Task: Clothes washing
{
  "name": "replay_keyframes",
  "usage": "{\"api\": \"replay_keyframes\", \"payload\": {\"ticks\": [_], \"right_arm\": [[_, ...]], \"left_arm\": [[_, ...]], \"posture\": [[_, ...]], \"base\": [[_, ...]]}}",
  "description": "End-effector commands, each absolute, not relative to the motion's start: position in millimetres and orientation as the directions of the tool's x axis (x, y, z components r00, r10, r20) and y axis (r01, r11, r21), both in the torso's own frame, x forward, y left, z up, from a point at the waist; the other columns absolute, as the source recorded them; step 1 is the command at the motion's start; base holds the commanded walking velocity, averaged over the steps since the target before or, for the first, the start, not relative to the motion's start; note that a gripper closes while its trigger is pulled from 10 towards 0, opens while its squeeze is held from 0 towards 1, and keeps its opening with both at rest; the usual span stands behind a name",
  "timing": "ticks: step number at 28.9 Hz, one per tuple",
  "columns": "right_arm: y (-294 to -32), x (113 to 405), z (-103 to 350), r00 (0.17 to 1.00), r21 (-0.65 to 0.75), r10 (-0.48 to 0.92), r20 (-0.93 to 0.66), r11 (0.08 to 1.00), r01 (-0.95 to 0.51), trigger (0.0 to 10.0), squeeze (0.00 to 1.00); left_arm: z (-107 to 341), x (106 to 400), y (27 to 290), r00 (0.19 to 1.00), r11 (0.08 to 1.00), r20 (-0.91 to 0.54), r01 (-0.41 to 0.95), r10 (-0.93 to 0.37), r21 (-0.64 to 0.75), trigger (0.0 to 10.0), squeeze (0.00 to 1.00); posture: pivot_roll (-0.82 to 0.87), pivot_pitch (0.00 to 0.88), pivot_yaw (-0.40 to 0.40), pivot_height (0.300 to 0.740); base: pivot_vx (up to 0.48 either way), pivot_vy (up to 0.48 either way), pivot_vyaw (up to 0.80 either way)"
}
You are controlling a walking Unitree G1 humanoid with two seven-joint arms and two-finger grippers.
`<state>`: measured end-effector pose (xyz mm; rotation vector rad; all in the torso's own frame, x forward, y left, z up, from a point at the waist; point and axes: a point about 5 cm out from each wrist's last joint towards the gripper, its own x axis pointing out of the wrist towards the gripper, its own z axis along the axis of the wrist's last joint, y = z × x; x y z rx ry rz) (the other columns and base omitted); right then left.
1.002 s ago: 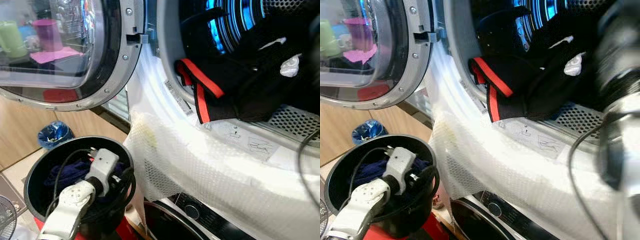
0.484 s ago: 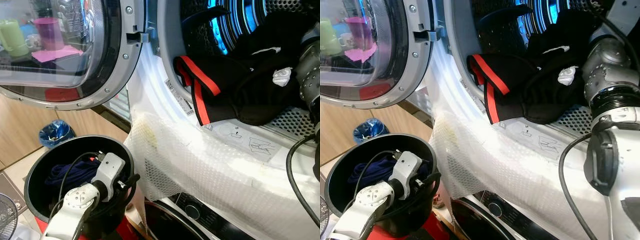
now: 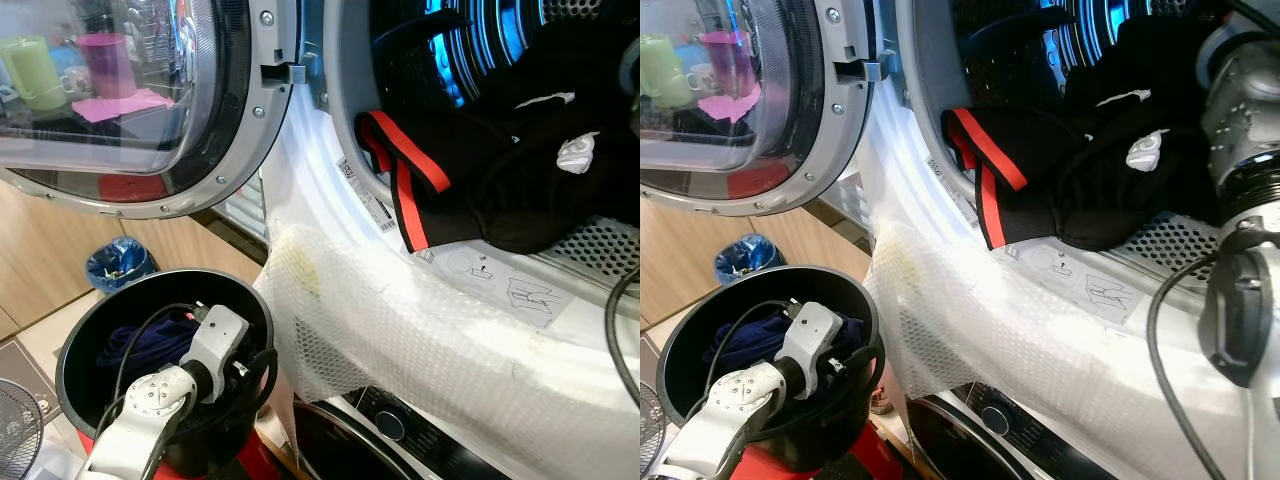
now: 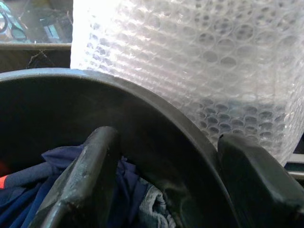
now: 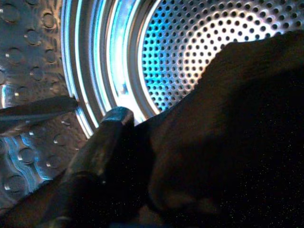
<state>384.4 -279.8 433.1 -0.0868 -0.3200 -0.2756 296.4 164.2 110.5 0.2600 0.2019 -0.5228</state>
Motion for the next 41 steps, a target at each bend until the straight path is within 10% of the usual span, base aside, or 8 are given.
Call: {"api": "replay_keyframes", "payload": {"ticks": [1, 12, 26, 27, 28, 30, 41], "right_arm": [[-291, 370, 457, 0.894, -0.062, -0.24, 0.378, 0.957, 0.283, 10.0, 1.0], [-307, 335, 464, 0.911, 0.081, -0.127, 0.391, 0.991, 0.104, 10.0, 1.0], [-331, 258, 433, 0.875, 0.155, -0.263, 0.406, 0.964, 0.218, 10.0, 1.0], [-331, 250, 430, 0.872, 0.171, -0.256, 0.418, 0.964, 0.201, 10.0, 0.85], [-327, 242, 423, 0.881, 0.161, -0.214, 0.422, 0.974, 0.159, 10.0, 0.19], [-324, 240, 419, 0.887, 0.146, -0.203, 0.414, 0.977, 0.155, 10.0, 0.0], [-311, 236, 343, 0.95, 0.078, -0.259, 0.172, 0.965, 0.249, 10.0, 0.0]], "left_arm": [[113, 295, 163, 0.838, 0.82, -0.268, 0.532, -0.475, 0.211, 10.0, 0.0], [110, 293, 161, 0.812, 0.806, -0.292, 0.565, -0.505, 0.177, 10.0, 0.0], [108, 290, 163, 0.798, 0.798, -0.311, 0.58, -0.517, 0.163, 10.0, 0.0], [108, 290, 162, 0.797, 0.797, -0.311, 0.582, -0.518, 0.163, 10.0, 0.0], [108, 290, 162, 0.794, 0.795, -0.313, 0.585, -0.521, 0.162, 10.0, 0.0], [108, 290, 162, 0.794, 0.795, -0.314, 0.585, -0.521, 0.161, 10.0, 0.0], [107, 289, 160, 0.783, 0.785, -0.323, 0.598, -0.531, 0.161, 10.0, 0.0]], "posture": [[0.24, 0.07, -0.045, 0.74], [0.21, 0.083, -0.033, 0.74], [0.21, 0.096, -0.023, 0.74], [0.21, 0.098, -0.023, 0.74], [0.21, 0.098, -0.023, 0.74], [0.21, 0.099, -0.02, 0.74], [0.22, 0.096, -0.025, 0.74]], "base": [[0.0, 0.0, 0.0], [0.0, 0.0, 0.0], [0.0, 0.0, 0.0], [0.0, 0.0, 0.0], [0.0, 0.0, 0.0], [0.0, 0.0, 0.0], [0.0, 0.0, 0.0]]}}
